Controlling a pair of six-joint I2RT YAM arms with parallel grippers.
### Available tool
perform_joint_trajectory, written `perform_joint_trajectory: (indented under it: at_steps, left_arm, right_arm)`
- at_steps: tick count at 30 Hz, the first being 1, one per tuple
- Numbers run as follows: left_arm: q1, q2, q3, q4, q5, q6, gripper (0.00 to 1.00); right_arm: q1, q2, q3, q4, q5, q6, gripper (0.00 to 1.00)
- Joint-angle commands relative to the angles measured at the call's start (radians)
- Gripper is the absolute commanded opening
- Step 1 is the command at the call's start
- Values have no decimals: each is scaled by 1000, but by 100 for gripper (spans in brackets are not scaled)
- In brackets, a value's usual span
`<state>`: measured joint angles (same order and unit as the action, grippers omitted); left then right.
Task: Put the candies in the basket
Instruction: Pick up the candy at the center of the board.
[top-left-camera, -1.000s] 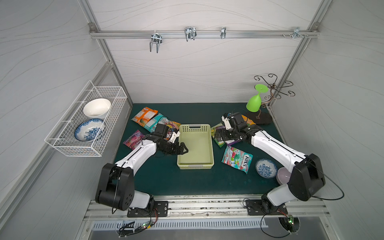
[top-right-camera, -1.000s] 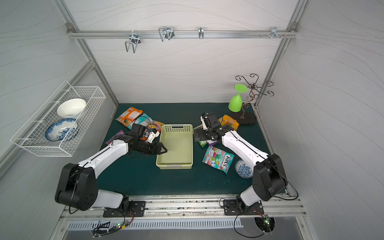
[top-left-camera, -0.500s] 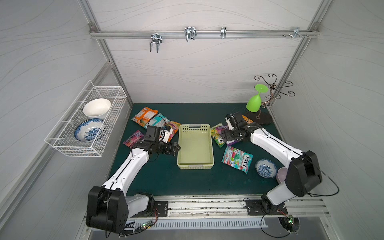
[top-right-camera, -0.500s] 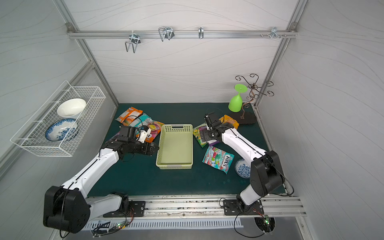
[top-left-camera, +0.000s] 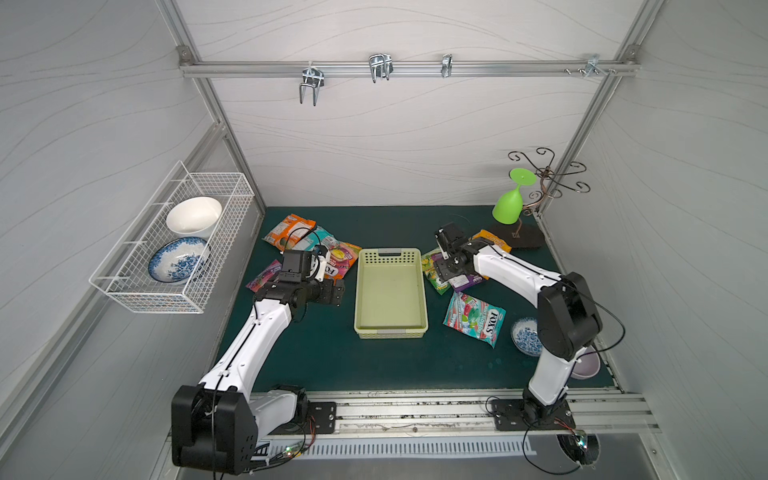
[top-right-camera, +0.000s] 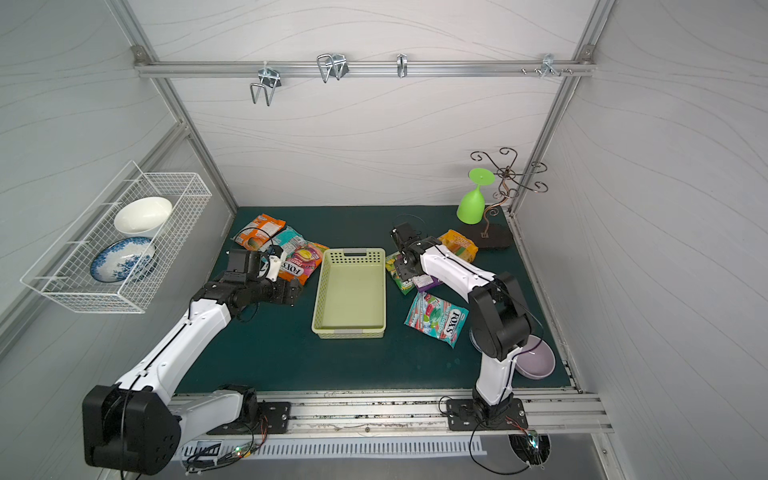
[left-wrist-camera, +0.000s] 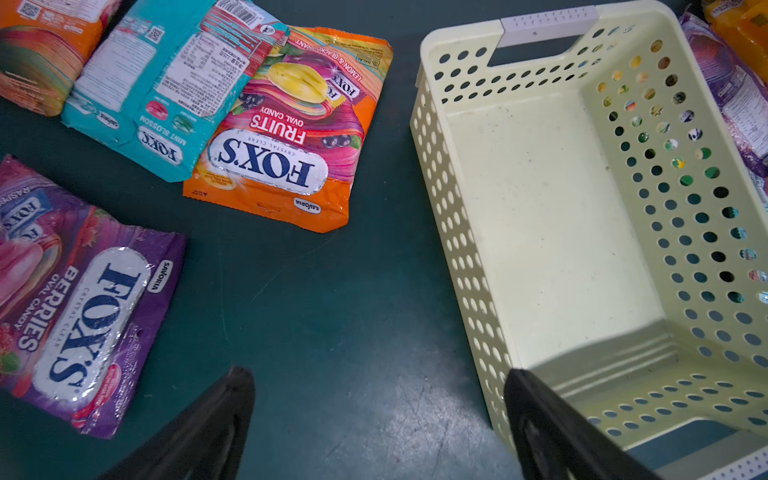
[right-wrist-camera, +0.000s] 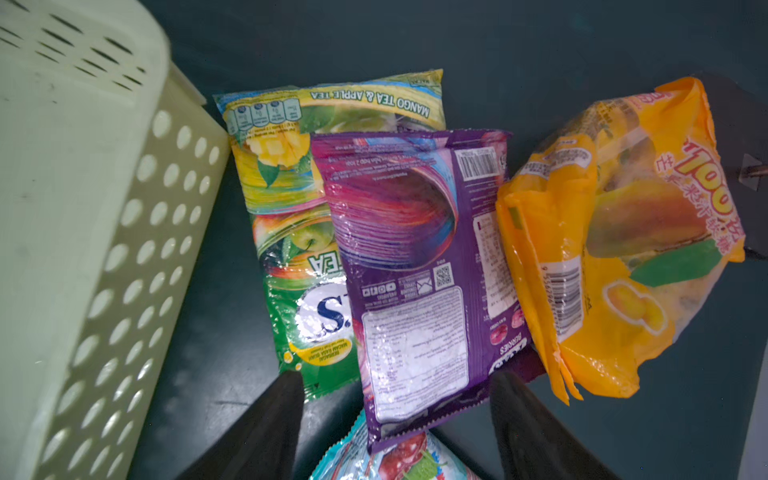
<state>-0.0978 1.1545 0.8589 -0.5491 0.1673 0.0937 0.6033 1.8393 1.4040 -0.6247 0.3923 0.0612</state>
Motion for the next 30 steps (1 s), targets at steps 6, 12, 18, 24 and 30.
perform_joint_trajectory:
  at_steps: [6, 12, 18, 24, 30]
  left_arm:
    - [3, -19, 54, 19, -23, -2, 98]
    - [3, -17, 72, 1, -16, -7, 98]
    - [3, -18, 69, 6, -7, -11, 98]
    - [3, -21, 50, 32, -8, -5, 98]
    - [3, -31, 49, 32, -20, -4, 98]
  right_arm:
    - [34, 118, 67, -32, 107, -60, 62]
    - [33, 181, 93, -39, 130, -72, 51]
    - [35, 201, 93, -38, 158, -86, 35]
    - [36, 189, 82, -27, 182, -97, 6]
    - [47, 137, 88, -54, 206, -111, 0]
